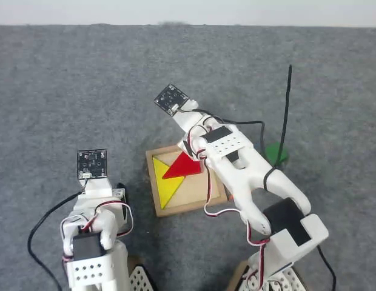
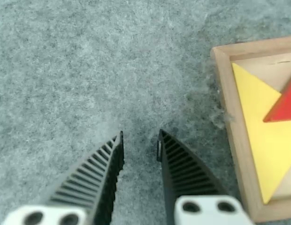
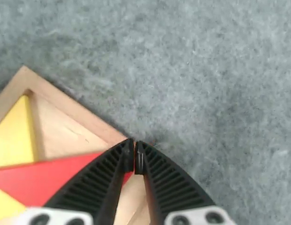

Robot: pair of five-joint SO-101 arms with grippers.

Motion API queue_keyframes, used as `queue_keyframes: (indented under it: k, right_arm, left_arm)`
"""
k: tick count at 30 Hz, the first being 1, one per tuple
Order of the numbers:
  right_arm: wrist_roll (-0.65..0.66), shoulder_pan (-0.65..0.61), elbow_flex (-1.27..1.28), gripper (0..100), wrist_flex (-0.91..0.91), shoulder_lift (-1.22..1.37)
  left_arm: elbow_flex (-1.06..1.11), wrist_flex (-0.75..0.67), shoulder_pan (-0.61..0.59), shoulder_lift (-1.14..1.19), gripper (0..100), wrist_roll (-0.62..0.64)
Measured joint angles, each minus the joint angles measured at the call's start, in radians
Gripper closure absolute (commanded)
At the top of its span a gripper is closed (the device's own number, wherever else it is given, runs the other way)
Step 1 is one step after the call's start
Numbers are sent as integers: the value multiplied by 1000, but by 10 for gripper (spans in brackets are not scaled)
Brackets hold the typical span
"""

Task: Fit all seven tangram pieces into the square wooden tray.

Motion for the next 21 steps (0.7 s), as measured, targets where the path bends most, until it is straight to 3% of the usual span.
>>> queue_keyframes:
  k: [6, 21]
  right_arm:
    - [0, -54, 3, 991, -11, 0]
    - [0, 77, 38, 991, 5, 20]
  left_arm:
    - [0, 0, 0, 0, 889, 0]
    - [0, 0, 0, 0, 889, 0]
